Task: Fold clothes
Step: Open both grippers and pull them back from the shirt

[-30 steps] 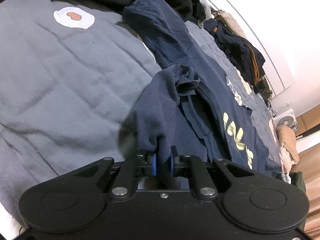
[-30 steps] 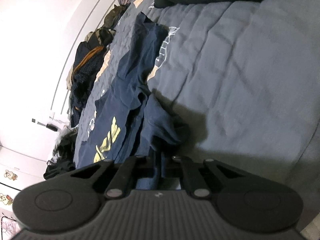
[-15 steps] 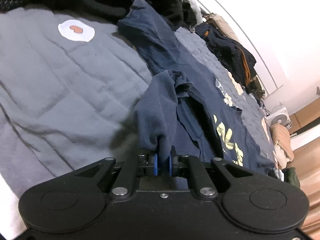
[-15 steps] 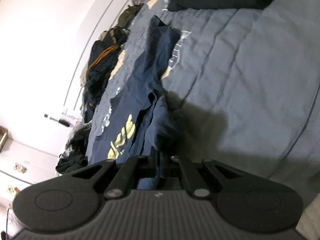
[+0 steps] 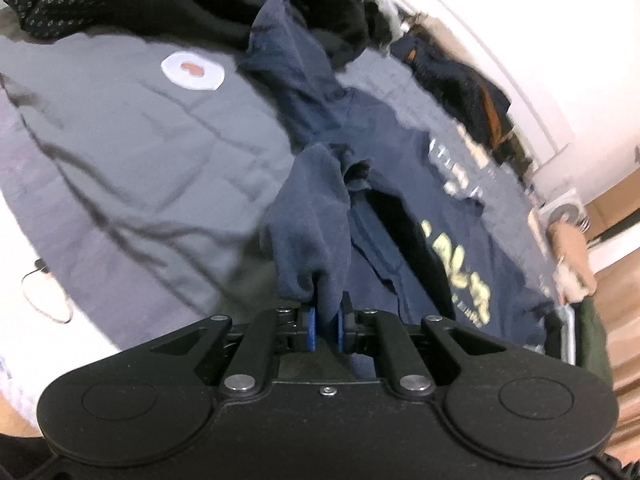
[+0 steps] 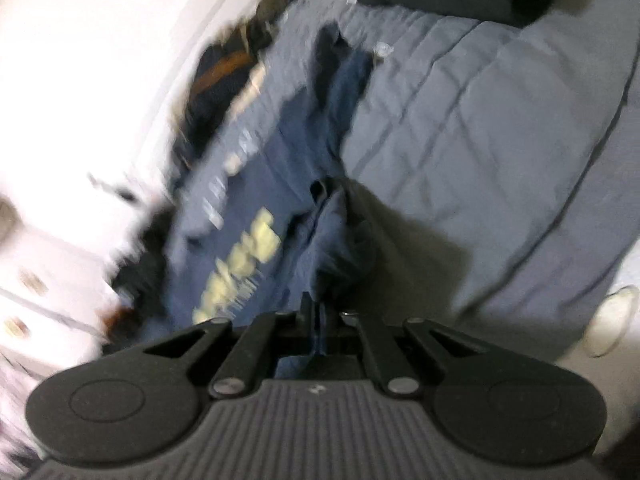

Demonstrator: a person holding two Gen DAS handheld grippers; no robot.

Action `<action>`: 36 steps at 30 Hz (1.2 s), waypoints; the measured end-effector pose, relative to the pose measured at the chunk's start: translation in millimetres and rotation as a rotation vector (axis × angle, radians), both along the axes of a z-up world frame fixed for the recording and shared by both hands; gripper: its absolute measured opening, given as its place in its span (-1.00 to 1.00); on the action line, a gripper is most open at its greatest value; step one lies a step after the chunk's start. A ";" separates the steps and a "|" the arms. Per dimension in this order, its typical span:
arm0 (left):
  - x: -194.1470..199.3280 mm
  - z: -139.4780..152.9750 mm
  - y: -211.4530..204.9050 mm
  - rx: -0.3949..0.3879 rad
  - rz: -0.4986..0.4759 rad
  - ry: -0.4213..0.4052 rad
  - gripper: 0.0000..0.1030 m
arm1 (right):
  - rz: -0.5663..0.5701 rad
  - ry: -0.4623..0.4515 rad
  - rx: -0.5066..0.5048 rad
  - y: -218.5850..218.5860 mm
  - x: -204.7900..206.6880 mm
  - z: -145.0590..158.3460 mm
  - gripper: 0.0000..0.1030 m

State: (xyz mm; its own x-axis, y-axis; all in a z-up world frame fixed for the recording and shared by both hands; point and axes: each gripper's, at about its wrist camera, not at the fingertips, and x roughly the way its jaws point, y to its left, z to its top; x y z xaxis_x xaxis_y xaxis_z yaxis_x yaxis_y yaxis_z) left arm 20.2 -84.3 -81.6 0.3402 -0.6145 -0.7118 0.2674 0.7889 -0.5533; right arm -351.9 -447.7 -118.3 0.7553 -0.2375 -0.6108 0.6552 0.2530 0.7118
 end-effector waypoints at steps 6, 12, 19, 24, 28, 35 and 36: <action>-9.7 9.8 -4.4 0.120 0.012 -0.101 -0.54 | -0.039 0.122 -0.022 -0.5 -2.0 -1.0 -0.89; -14.7 28.3 0.6 0.178 0.096 -0.254 -0.29 | -0.093 0.179 -0.192 2.8 -12.1 19.2 -0.86; -21.1 41.0 -14.8 0.214 0.034 -0.389 -0.16 | -0.050 0.247 -0.388 -1.5 -3.6 38.2 -0.76; -27.9 38.6 -31.1 0.223 -0.028 -0.422 -0.13 | 0.033 0.228 -0.376 2.5 11.5 35.1 -0.64; -31.2 36.3 -42.5 0.226 -0.070 -0.444 0.00 | 0.081 0.269 -0.457 10.5 27.1 38.5 -0.46; -37.5 34.1 -61.4 0.246 -0.131 -0.492 0.16 | 0.192 0.318 -0.558 10.8 50.2 49.8 -0.25; -36.5 33.8 -62.2 0.241 -0.131 -0.487 0.17 | 0.205 0.313 -0.554 7.4 52.8 51.4 -0.25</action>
State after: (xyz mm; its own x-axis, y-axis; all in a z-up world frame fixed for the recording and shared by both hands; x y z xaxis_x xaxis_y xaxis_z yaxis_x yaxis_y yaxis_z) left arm -16.4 -146.5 -47.8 0.5968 -0.5130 -0.6170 0.5510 0.8210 -0.1495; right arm -299.1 -440.3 -66.9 0.6255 -0.4496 -0.6377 0.7094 0.6679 0.2250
